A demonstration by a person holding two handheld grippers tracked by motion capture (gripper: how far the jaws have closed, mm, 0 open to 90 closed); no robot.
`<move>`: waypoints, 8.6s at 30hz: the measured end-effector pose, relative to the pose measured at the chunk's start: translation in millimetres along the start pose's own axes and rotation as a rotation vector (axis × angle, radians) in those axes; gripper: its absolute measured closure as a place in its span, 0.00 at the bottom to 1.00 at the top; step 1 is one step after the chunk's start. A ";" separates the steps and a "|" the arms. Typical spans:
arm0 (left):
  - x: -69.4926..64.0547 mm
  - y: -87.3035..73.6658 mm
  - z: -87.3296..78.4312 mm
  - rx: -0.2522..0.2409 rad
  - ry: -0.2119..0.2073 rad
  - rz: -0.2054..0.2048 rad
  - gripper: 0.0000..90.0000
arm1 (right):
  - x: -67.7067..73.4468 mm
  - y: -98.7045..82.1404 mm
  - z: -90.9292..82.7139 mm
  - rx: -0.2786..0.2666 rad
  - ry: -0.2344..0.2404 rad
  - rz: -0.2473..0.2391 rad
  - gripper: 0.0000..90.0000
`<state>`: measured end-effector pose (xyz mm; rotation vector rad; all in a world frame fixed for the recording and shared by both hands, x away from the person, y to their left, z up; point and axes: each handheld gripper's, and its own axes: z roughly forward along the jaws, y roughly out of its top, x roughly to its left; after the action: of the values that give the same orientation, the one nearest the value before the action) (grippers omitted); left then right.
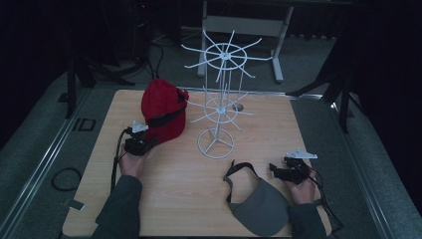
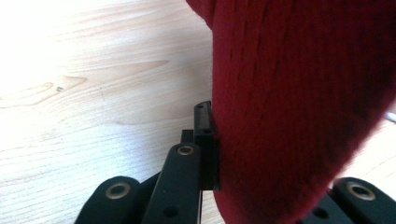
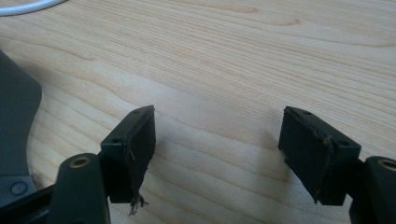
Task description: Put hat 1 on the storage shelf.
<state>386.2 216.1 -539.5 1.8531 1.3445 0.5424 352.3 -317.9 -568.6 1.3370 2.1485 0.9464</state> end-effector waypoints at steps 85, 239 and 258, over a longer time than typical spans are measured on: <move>-12.2 52.1 -62.1 -0.174 0.023 0.079 0.96 | 0.0 0.0 0.1 0.000 0.001 -0.001 0.30; -39.2 102.2 -142.0 -0.441 -0.077 0.098 0.95 | 0.0 0.1 0.0 -0.001 0.001 0.000 0.30; -41.1 62.0 -96.8 -0.306 -0.011 0.121 0.95 | 0.1 0.1 0.1 -0.001 0.001 0.000 0.30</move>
<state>339.9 201.0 -427.6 1.6875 1.0788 0.7550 352.4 -317.7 -568.7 1.3367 2.1483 0.9488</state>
